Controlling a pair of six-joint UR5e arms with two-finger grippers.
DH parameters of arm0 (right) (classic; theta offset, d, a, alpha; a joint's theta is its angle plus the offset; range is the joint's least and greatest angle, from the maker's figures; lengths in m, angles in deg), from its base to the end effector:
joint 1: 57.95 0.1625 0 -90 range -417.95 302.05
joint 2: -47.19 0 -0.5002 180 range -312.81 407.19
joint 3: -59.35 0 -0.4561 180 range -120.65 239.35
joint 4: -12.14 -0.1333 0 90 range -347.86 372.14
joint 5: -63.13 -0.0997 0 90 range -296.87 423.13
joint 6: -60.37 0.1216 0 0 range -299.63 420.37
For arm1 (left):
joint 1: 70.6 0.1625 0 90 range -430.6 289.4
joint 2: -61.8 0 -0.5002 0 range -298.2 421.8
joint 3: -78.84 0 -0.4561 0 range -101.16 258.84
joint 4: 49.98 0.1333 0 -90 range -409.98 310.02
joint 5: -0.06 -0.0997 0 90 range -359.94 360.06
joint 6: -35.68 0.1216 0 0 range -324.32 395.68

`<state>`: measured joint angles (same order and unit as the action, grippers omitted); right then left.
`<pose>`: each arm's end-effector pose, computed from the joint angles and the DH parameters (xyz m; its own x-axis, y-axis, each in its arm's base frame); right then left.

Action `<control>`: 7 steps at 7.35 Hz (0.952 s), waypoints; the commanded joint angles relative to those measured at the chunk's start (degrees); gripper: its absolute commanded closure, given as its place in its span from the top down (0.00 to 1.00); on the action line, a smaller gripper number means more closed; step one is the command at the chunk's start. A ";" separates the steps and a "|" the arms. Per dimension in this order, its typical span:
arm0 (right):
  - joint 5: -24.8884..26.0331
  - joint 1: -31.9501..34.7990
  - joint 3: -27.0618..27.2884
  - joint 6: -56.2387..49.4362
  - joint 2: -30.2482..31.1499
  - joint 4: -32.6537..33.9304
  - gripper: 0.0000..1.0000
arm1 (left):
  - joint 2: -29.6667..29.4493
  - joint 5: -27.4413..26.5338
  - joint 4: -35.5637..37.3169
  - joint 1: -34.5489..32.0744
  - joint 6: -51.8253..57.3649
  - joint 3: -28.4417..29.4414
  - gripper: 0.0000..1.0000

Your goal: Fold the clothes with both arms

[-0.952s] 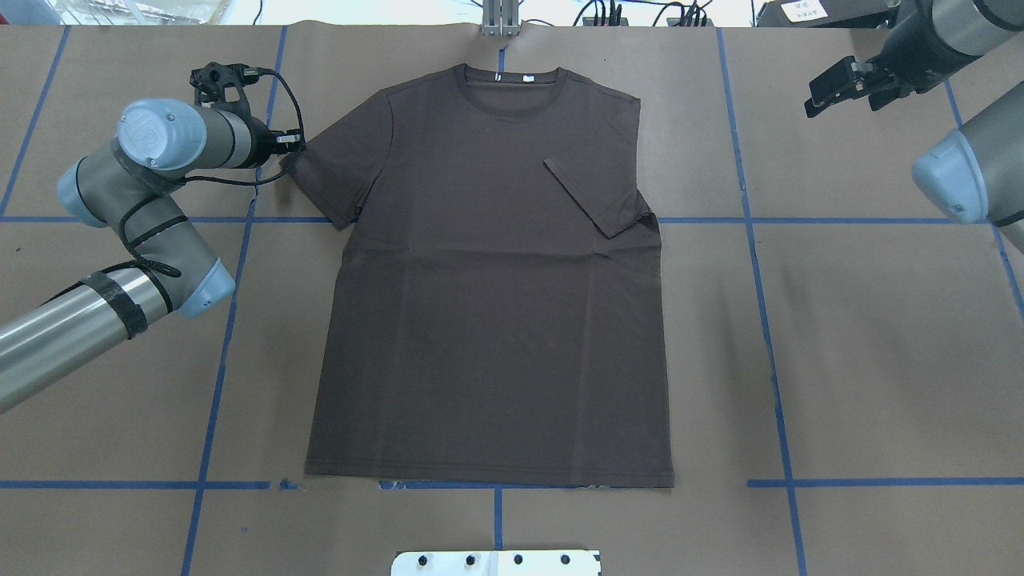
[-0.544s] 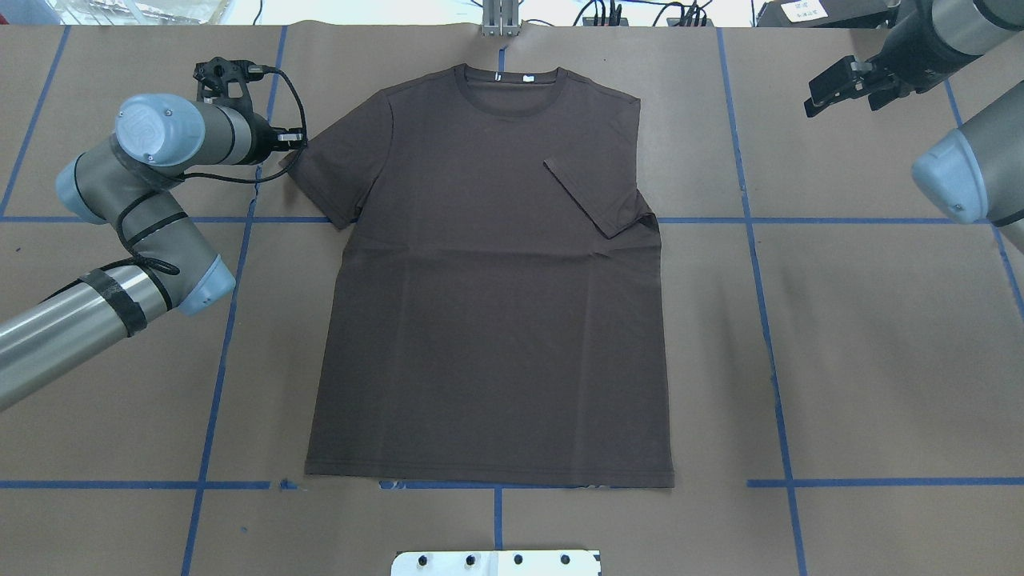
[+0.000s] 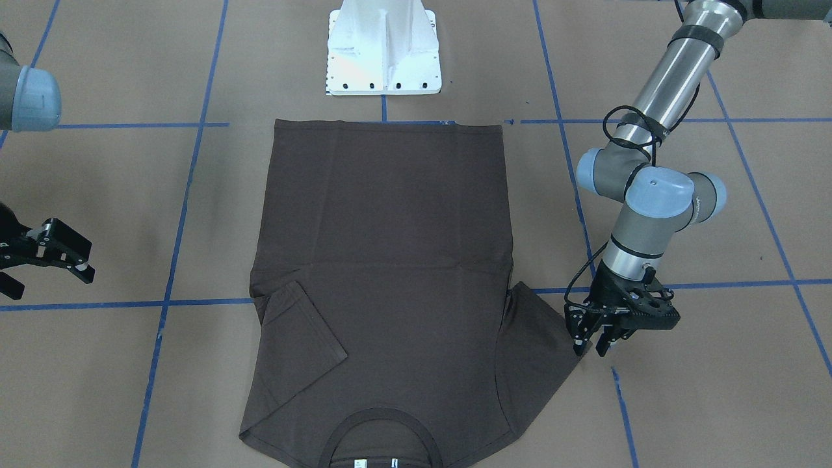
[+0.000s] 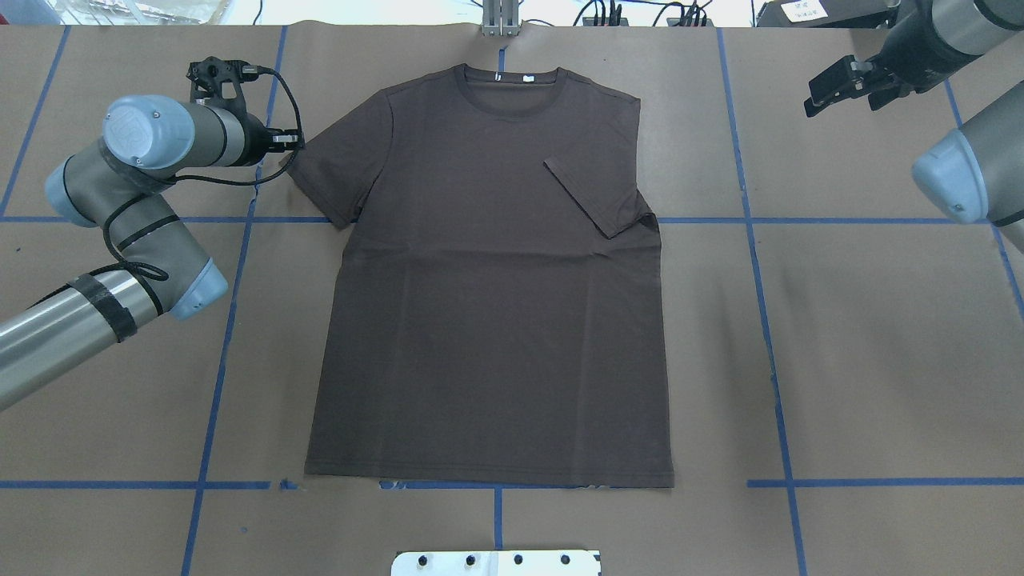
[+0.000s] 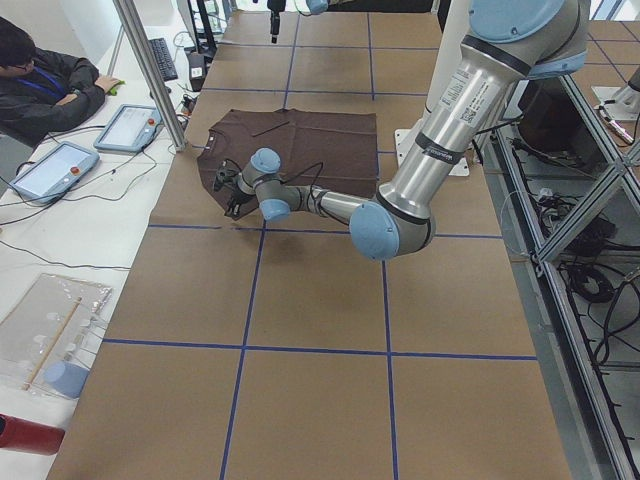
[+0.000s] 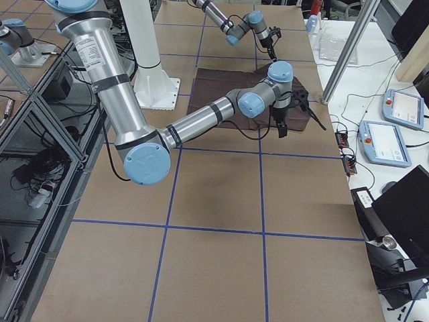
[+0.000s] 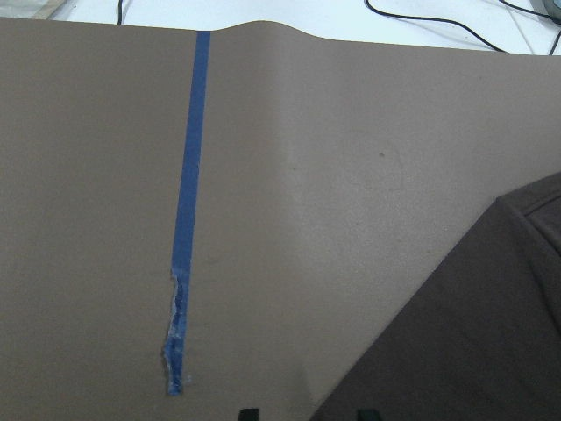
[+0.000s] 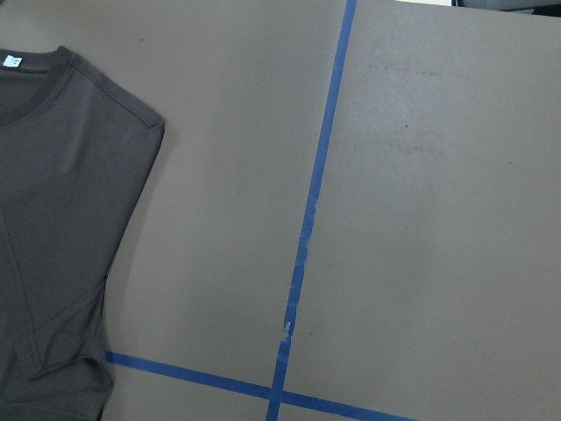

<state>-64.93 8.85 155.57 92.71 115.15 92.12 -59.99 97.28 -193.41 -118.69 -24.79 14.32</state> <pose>-0.2328 -0.6912 0.4236 0.6498 -0.1727 0.7403 -0.0454 0.9633 0.2645 0.4942 -0.7272 0.5122 0.6210 0.0401 -0.7828 0.4134 0.8317 0.3706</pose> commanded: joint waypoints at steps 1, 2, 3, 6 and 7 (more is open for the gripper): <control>0.00 0.00 0.03 0.00 0.07 0.00 1.00 | 0.06 -0.19 0.08 0.28 0.01 0.18 0.48; 0.00 0.00 0.03 0.00 0.07 0.00 1.00 | 0.06 -0.27 0.00 0.46 -0.08 0.27 0.48; 0.00 0.00 0.03 0.00 0.16 0.00 1.00 | 0.06 -0.36 -0.01 0.72 -0.25 0.45 0.48; 0.00 0.00 0.03 0.00 0.25 0.00 1.00 | 1.72 -0.45 -0.35 1.42 -0.08 0.36 0.48; 0.00 0.00 0.03 0.00 0.34 0.00 1.00 | 1.64 -0.45 -0.44 1.43 -0.17 0.36 0.48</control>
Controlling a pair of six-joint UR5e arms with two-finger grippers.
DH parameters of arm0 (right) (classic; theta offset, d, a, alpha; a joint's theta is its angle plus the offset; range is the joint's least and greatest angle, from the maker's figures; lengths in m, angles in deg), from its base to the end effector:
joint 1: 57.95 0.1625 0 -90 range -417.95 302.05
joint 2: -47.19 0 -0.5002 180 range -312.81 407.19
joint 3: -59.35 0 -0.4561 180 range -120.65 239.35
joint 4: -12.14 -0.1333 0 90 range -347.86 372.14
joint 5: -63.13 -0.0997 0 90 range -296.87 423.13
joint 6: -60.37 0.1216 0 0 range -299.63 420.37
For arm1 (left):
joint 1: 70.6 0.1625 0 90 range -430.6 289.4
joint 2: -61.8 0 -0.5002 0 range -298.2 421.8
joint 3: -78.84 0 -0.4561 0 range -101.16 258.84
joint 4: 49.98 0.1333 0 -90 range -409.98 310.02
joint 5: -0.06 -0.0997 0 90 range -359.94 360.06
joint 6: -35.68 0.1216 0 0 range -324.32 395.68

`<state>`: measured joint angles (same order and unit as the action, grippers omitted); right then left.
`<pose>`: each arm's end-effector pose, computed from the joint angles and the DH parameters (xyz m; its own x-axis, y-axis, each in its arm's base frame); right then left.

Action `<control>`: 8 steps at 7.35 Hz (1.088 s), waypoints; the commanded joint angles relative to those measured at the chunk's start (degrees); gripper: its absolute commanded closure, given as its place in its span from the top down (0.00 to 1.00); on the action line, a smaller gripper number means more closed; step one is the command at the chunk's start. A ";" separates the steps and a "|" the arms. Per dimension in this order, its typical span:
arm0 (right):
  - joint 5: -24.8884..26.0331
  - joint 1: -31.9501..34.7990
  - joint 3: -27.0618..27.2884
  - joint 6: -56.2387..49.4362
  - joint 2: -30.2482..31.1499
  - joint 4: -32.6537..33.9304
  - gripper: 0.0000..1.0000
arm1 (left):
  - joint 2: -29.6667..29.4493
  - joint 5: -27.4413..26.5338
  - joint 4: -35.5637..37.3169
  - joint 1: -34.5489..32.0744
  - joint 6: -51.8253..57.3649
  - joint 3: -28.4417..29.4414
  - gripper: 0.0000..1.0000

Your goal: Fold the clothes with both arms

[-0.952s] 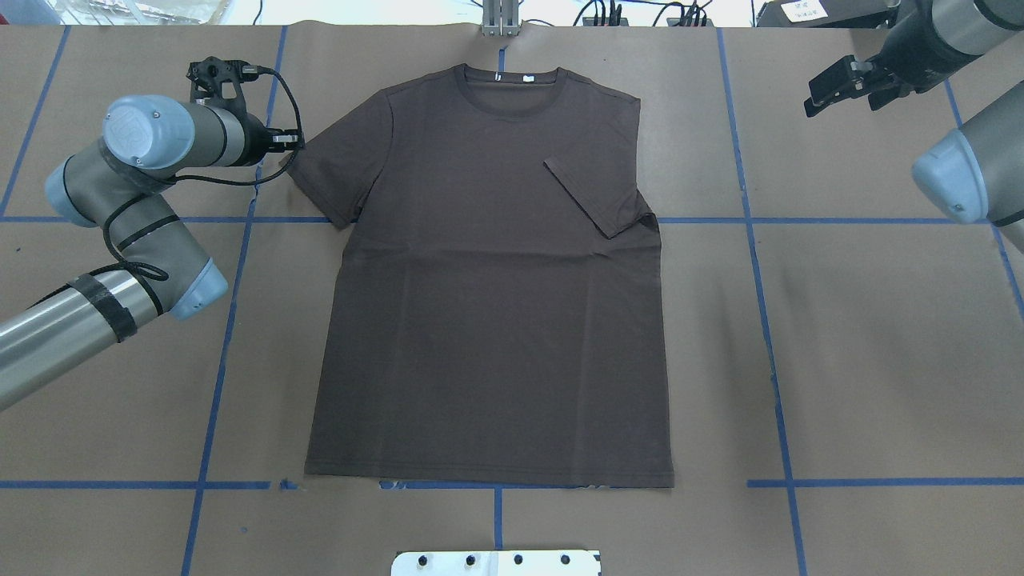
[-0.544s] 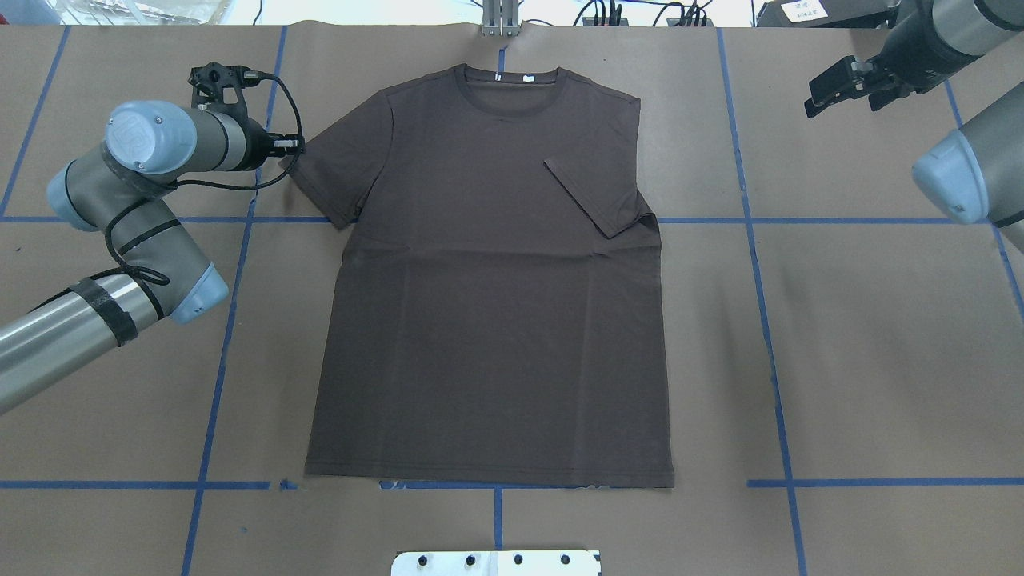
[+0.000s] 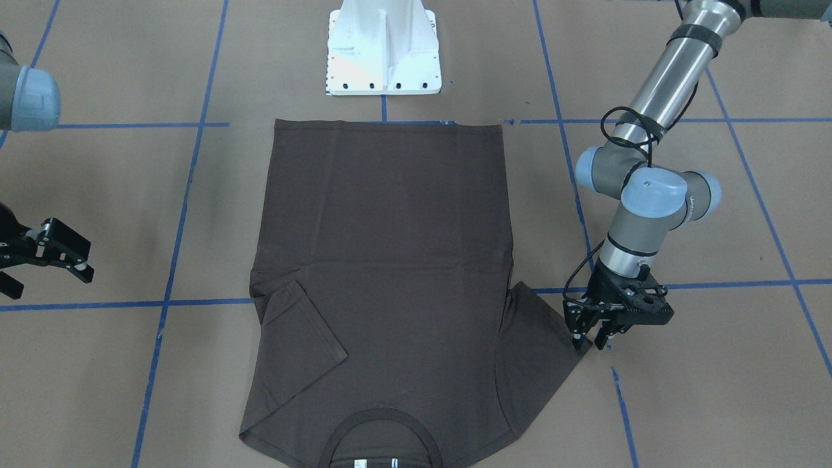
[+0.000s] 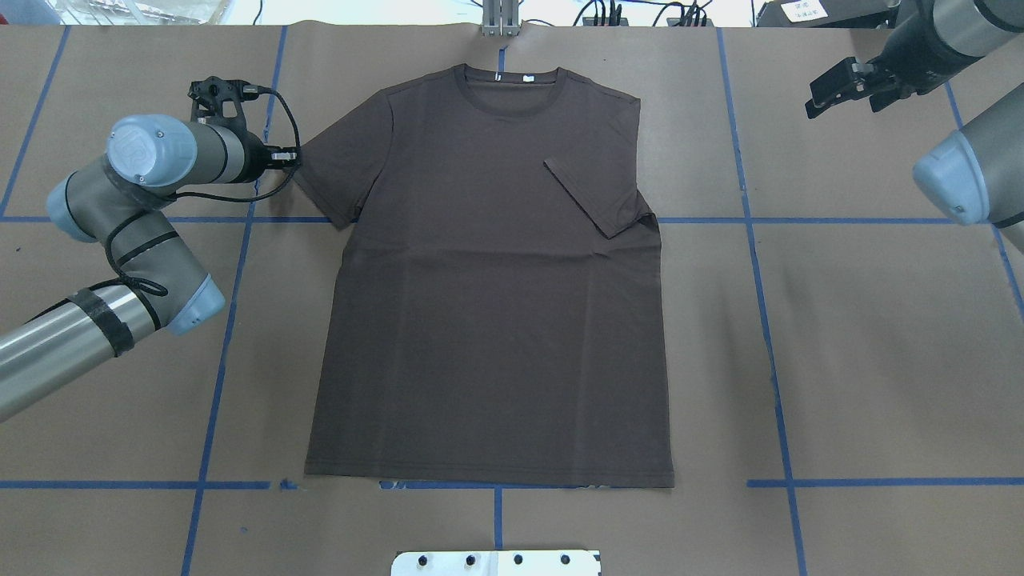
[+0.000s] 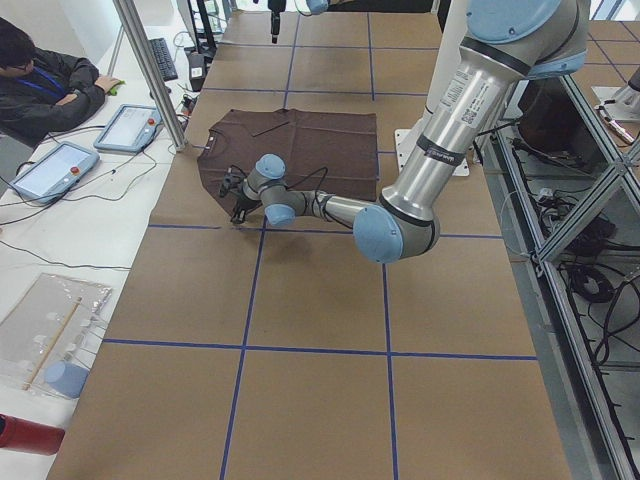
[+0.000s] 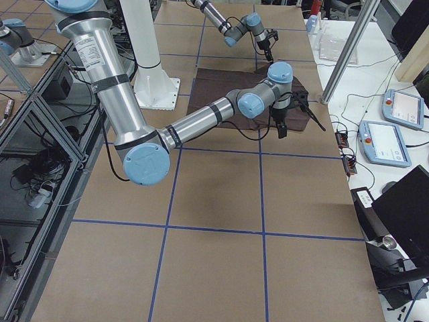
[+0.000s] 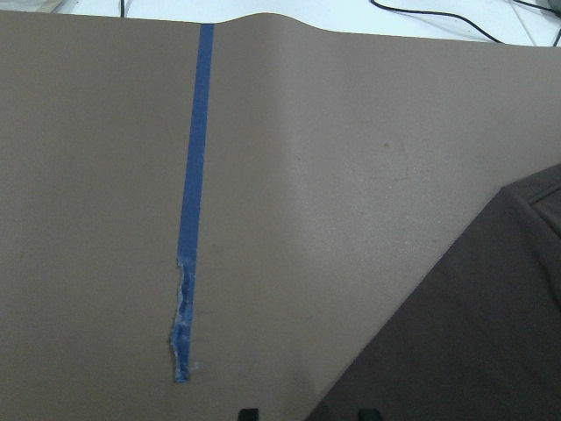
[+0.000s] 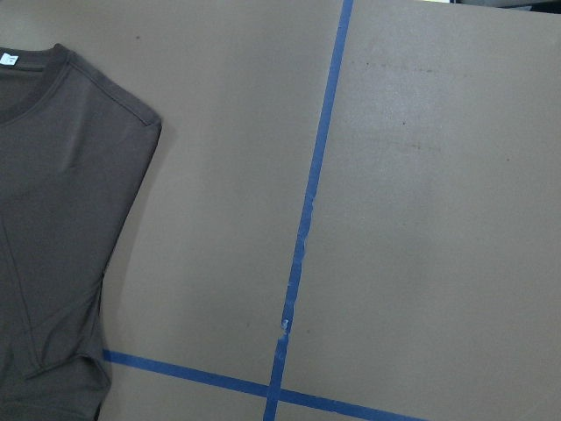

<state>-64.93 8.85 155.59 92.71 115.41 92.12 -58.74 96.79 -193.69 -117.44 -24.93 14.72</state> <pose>-0.2323 -0.6900 0.4267 0.6510 -0.1698 0.7399 -0.0449 0.9643 0.2609 0.5041 -0.7116 0.5347 0.6346 0.0358 -0.7720 0.3957 0.8430 0.3643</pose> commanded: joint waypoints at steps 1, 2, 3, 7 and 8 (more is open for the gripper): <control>0.00 0.00 0.00 0.00 0.08 0.00 1.00 | 0.40 0.04 -0.17 0.17 -0.21 -0.13 0.48; 0.00 0.00 0.00 0.00 0.08 0.00 1.00 | 0.40 -0.05 -0.17 0.26 -0.38 -0.13 0.48; 0.00 0.00 0.00 0.00 0.08 0.00 1.00 | 0.40 -0.05 -0.08 0.26 -0.47 -0.22 0.48; 0.00 0.00 0.00 0.00 0.25 0.00 1.00 | 0.04 0.30 0.36 0.26 -0.21 -0.57 0.44; 0.00 0.00 0.00 0.00 0.25 0.00 1.00 | 0.13 0.30 0.36 0.26 -0.04 -0.57 0.44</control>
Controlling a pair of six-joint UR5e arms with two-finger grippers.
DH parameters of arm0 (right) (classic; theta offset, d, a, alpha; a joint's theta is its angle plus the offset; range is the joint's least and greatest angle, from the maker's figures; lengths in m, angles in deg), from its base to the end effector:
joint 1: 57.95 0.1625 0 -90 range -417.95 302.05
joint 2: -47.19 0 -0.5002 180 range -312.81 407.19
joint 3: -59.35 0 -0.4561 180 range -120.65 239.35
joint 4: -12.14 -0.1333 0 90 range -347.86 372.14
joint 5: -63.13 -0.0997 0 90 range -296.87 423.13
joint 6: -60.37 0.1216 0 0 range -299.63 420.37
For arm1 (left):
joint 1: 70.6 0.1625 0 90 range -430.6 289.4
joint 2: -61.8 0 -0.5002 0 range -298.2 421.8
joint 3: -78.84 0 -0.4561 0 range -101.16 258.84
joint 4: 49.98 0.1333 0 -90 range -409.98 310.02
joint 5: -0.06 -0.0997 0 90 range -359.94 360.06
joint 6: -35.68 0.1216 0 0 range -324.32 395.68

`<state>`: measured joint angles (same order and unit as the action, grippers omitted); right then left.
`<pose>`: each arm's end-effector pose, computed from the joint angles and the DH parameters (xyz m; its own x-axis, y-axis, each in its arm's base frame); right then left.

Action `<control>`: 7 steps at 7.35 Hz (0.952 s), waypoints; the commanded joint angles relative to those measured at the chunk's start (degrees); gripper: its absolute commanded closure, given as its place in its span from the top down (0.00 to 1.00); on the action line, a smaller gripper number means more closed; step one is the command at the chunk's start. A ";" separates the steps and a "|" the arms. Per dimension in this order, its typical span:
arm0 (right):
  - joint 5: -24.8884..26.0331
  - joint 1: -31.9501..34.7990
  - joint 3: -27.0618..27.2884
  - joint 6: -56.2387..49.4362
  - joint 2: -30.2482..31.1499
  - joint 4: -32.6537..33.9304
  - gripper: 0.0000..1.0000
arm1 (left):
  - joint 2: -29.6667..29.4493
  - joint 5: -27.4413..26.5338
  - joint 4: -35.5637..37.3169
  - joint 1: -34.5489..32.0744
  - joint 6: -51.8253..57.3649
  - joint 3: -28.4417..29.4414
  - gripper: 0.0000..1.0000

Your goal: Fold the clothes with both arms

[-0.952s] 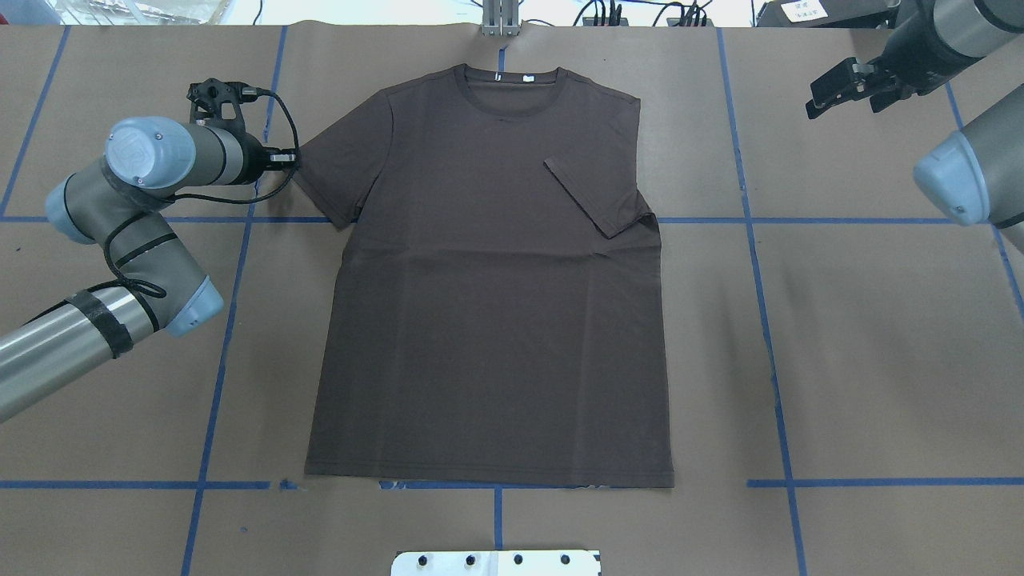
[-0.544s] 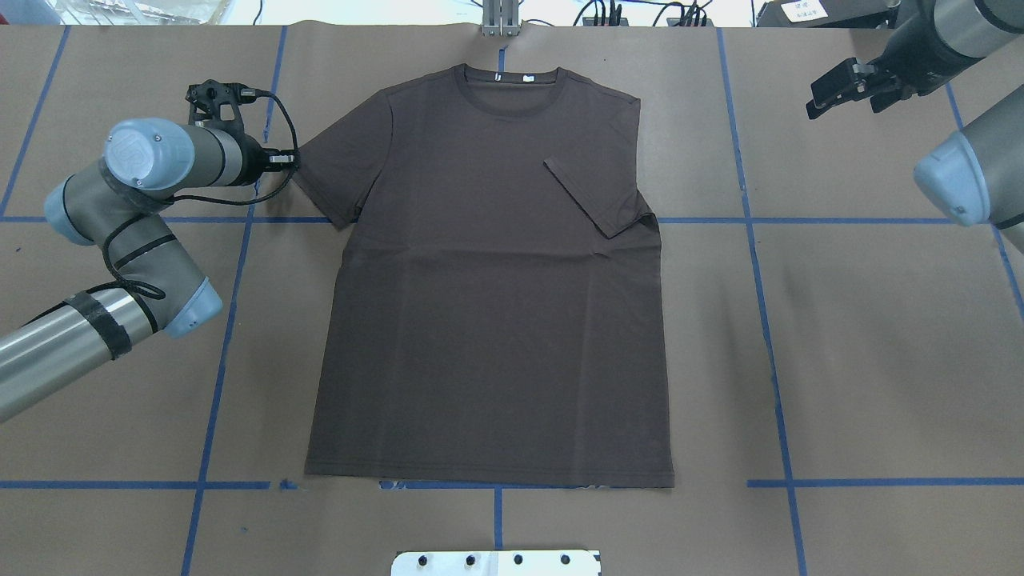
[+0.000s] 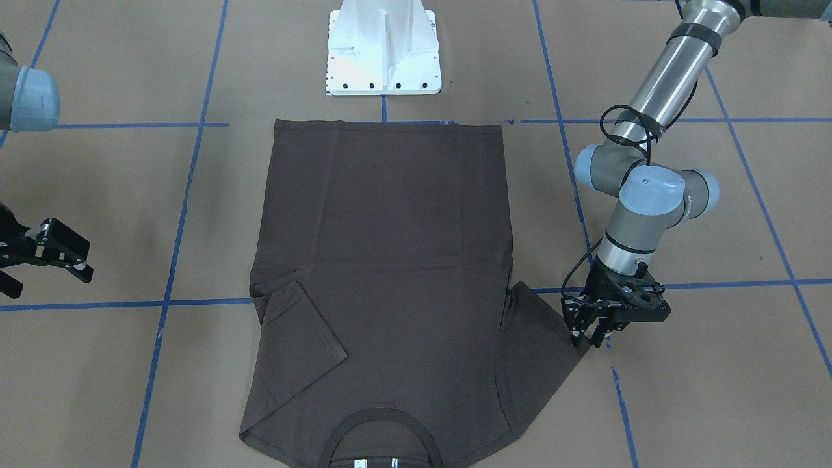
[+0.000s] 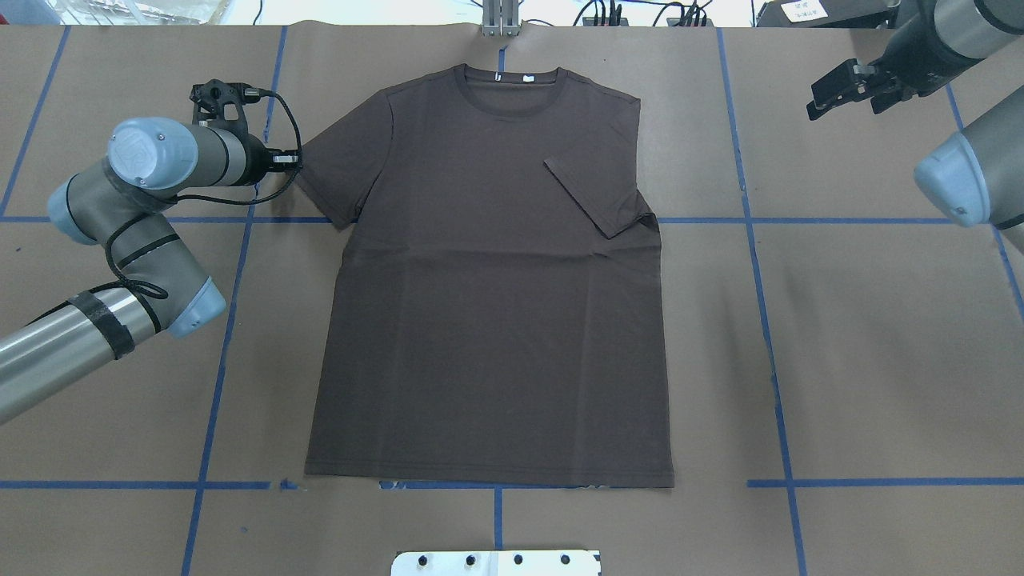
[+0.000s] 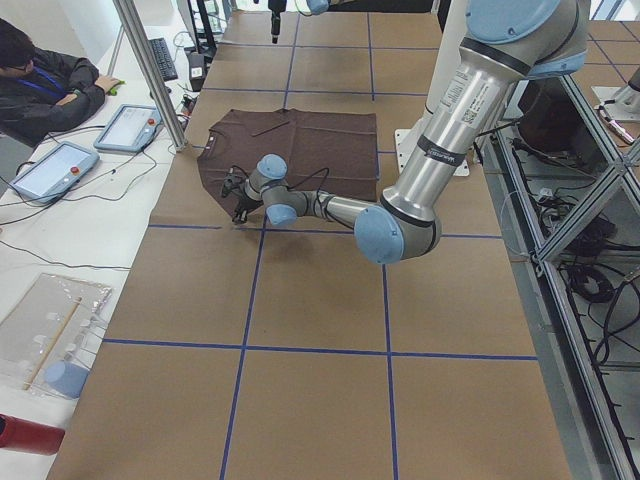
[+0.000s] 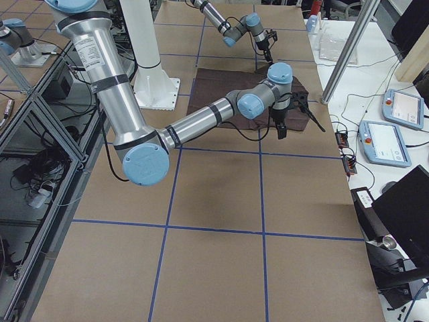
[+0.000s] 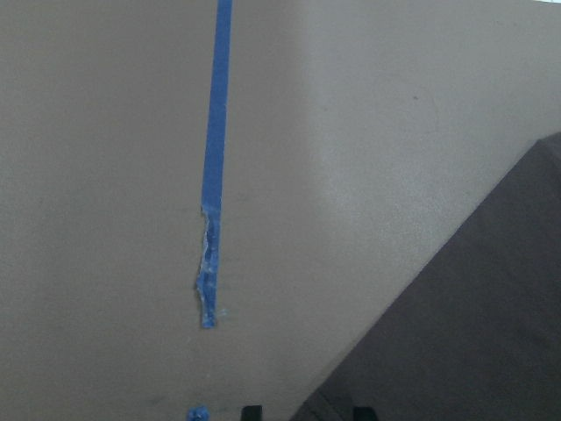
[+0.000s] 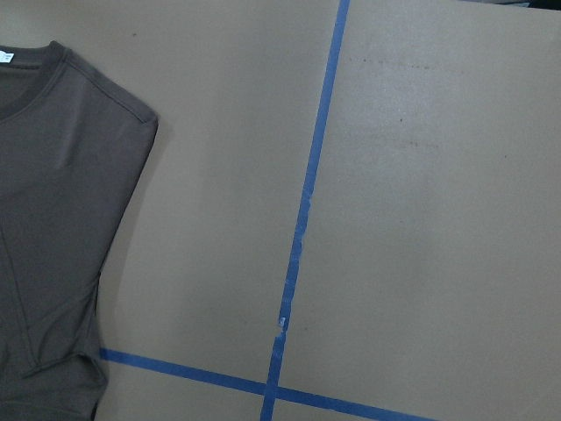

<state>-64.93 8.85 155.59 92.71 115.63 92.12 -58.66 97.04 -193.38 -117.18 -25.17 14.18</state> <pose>-0.2319 -0.6891 0.4295 0.6521 -0.1672 0.7395 -0.0446 0.9652 0.2576 0.5070 -0.7082 0.5310 0.6299 0.0377 -0.7757 0.3926 0.8463 0.3600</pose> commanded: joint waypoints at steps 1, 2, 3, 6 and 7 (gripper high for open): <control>0.09 0.00 0.00 0.00 0.03 0.00 1.00 | -0.04 0.05 0.05 0.00 0.21 -0.03 0.44; 0.09 0.00 0.00 0.00 0.03 0.00 1.00 | -0.12 -0.04 0.14 0.00 0.04 -0.03 0.42; 0.09 0.00 0.00 0.00 0.03 0.00 1.00 | -0.30 -0.21 0.05 0.00 -0.40 -0.03 0.27; 0.09 0.00 0.00 0.00 0.03 0.00 1.00 | -0.39 -0.30 0.05 0.00 -0.31 -0.20 0.00; 0.09 0.00 0.00 0.00 0.12 0.00 1.00 | -0.48 -0.13 1.27 0.00 -0.40 -2.38 0.00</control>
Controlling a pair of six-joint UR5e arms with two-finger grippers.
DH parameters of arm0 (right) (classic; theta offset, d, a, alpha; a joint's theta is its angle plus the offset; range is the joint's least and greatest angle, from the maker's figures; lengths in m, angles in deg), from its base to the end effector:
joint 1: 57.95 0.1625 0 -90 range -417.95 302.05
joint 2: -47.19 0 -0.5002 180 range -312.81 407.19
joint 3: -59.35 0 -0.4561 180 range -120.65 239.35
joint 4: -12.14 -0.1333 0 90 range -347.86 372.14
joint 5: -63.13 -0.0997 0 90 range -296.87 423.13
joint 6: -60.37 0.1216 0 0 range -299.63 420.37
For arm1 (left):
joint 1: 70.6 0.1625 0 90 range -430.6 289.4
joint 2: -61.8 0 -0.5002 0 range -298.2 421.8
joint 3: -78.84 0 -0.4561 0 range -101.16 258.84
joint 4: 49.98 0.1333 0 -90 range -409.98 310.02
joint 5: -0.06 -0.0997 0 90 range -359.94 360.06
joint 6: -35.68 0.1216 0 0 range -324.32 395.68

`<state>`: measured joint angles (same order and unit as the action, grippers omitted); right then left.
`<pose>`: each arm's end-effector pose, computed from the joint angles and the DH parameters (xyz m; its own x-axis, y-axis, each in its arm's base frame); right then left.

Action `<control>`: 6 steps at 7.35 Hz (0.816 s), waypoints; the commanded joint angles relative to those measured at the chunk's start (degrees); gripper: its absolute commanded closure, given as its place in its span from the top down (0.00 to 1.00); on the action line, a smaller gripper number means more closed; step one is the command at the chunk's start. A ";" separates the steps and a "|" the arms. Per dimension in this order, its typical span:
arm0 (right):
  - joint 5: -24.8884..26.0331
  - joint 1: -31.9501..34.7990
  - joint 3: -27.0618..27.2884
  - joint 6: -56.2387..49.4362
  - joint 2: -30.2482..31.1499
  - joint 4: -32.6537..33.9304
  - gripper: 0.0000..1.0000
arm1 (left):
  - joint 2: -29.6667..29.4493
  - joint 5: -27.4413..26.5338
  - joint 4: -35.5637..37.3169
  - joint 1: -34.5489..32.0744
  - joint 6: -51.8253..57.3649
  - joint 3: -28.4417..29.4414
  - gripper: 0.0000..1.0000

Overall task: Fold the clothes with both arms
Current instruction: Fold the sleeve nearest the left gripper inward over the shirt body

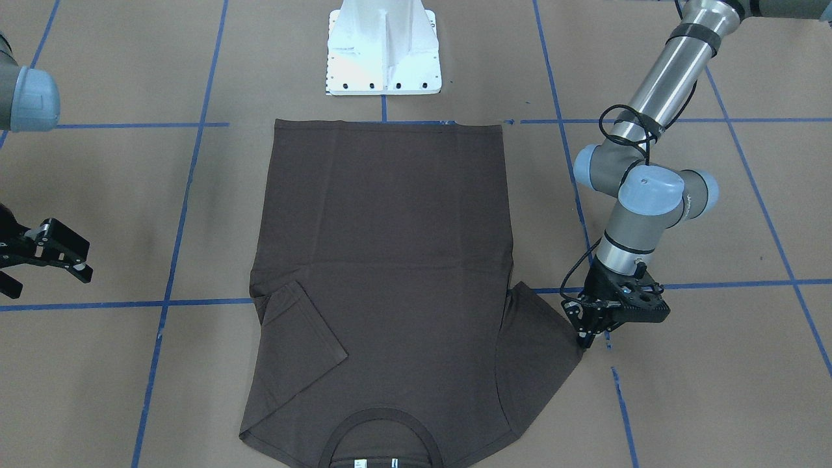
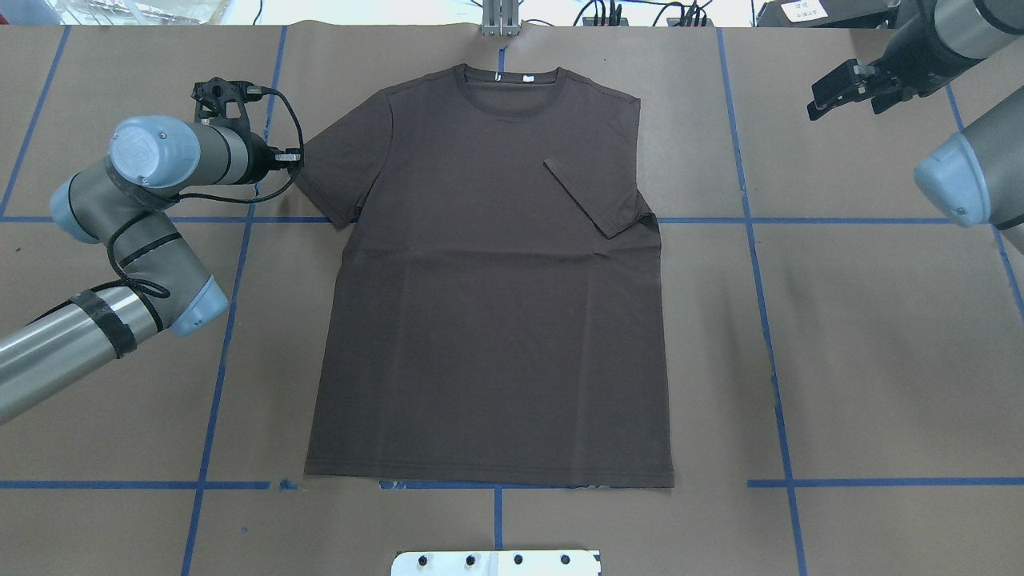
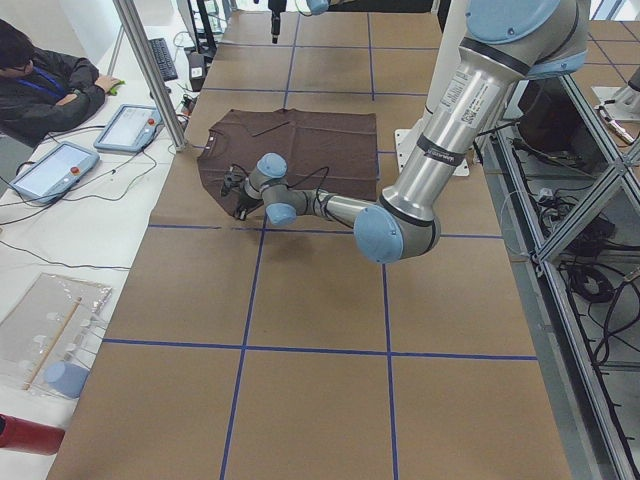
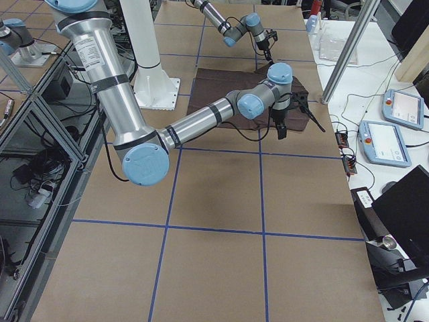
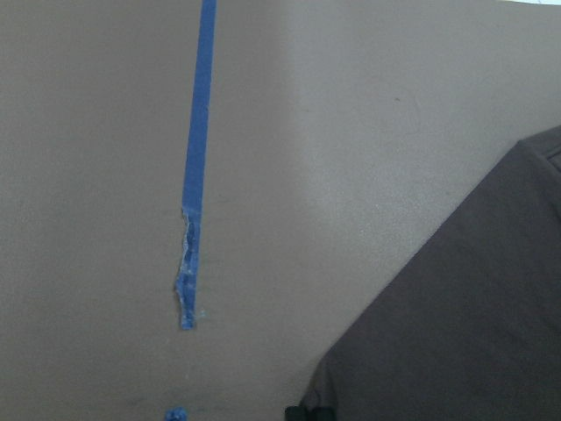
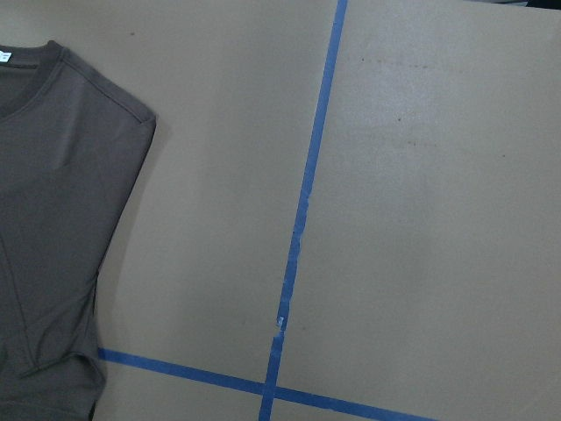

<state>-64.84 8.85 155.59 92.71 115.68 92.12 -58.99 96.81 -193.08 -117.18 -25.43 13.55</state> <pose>-0.2317 -0.6890 0.4302 0.6534 -0.1664 0.7386 -0.0451 0.9653 0.2573 0.5077 -0.7096 0.5201 0.6233 0.0394 -0.7810 0.4007 0.8416 0.3622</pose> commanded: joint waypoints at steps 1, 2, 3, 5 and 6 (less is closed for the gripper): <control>0.00 0.00 0.09 0.09 0.07 0.00 1.00 | -0.58 0.19 7.77 0.52 -0.23 -6.12 0.00; 0.00 0.00 0.09 0.09 0.07 0.00 1.00 | -2.24 0.28 15.84 0.88 -1.01 -10.51 0.00; 0.00 0.00 0.09 0.09 0.07 0.00 1.00 | -4.87 0.11 20.28 2.71 -5.72 -11.25 0.00; 0.00 0.00 0.00 0.09 0.07 0.00 1.00 | -11.71 -0.07 26.52 6.14 -11.37 -9.17 0.00; 0.00 0.00 0.00 0.09 0.07 0.00 1.00 | -14.36 -0.16 27.26 6.24 -12.44 -6.11 0.00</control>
<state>-64.84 8.85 155.61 92.80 115.75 92.12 -69.74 96.76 -168.17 -111.73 -35.81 4.70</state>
